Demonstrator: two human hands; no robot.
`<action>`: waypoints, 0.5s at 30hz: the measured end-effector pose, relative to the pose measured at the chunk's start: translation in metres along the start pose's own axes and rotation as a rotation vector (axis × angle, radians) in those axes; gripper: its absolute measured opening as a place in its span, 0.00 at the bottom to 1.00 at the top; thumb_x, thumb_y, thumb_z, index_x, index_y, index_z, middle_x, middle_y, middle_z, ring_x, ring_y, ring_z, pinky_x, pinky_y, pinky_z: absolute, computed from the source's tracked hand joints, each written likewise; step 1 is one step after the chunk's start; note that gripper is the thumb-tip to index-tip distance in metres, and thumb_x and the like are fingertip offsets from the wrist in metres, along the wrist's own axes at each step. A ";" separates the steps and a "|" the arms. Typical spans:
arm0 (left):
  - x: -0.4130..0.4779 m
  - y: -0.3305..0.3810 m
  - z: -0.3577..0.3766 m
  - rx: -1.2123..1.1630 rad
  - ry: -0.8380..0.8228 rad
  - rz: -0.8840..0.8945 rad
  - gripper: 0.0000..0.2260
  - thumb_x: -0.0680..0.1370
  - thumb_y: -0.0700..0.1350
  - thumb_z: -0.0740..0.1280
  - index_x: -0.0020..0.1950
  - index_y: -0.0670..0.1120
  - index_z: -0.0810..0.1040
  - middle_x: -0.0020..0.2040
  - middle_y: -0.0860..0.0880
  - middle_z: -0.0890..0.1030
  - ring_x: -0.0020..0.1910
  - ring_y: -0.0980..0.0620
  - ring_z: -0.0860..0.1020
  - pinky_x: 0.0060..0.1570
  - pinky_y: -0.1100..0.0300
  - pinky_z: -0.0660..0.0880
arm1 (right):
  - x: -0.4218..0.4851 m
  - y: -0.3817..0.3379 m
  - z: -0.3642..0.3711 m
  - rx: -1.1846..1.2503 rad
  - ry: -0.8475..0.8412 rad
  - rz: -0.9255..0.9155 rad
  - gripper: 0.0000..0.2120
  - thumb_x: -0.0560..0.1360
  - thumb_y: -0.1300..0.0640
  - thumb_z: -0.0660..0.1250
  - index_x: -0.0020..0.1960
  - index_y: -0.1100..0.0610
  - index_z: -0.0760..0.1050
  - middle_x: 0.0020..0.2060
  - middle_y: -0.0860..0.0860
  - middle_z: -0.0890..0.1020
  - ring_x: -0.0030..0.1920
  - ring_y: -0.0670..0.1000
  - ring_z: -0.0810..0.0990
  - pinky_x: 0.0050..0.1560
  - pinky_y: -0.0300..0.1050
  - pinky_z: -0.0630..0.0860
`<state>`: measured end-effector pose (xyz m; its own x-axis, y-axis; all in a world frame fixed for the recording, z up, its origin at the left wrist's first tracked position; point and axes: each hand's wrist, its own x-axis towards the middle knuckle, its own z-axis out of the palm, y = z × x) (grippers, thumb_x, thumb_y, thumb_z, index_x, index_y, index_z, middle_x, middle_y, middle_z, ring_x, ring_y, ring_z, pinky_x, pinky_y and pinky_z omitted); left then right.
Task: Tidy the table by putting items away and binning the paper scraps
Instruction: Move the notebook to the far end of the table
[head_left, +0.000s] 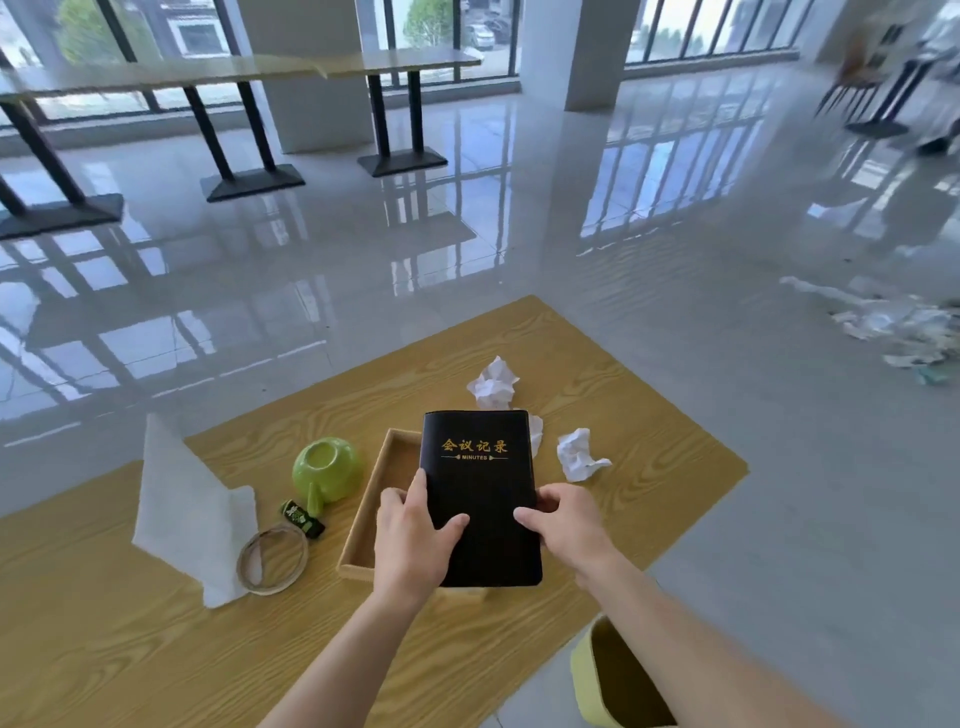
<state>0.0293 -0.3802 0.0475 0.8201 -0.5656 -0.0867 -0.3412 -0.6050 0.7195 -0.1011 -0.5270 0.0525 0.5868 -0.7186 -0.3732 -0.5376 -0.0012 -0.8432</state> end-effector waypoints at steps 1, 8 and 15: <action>0.006 0.006 0.003 0.001 -0.025 0.021 0.31 0.74 0.54 0.72 0.73 0.51 0.65 0.52 0.49 0.68 0.55 0.49 0.71 0.54 0.59 0.68 | 0.003 0.000 -0.005 0.009 0.022 0.013 0.04 0.74 0.57 0.74 0.48 0.52 0.82 0.43 0.47 0.85 0.46 0.46 0.84 0.50 0.49 0.83; 0.056 0.056 0.036 -0.010 -0.118 0.101 0.29 0.74 0.54 0.72 0.72 0.51 0.65 0.52 0.50 0.67 0.53 0.52 0.68 0.52 0.58 0.69 | 0.043 -0.003 -0.056 0.055 0.105 0.040 0.04 0.74 0.59 0.72 0.48 0.52 0.81 0.45 0.49 0.85 0.48 0.48 0.83 0.54 0.52 0.82; 0.121 0.110 0.093 0.017 -0.141 0.073 0.23 0.74 0.53 0.72 0.65 0.50 0.69 0.52 0.48 0.69 0.55 0.47 0.71 0.56 0.53 0.72 | 0.125 0.000 -0.116 0.022 0.120 0.050 0.04 0.74 0.58 0.73 0.43 0.50 0.81 0.40 0.47 0.85 0.44 0.48 0.84 0.49 0.50 0.82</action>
<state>0.0479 -0.5670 0.0516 0.7207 -0.6806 -0.1319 -0.4061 -0.5686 0.7154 -0.0978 -0.6973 0.0512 0.4827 -0.7952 -0.3670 -0.5500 0.0509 -0.8336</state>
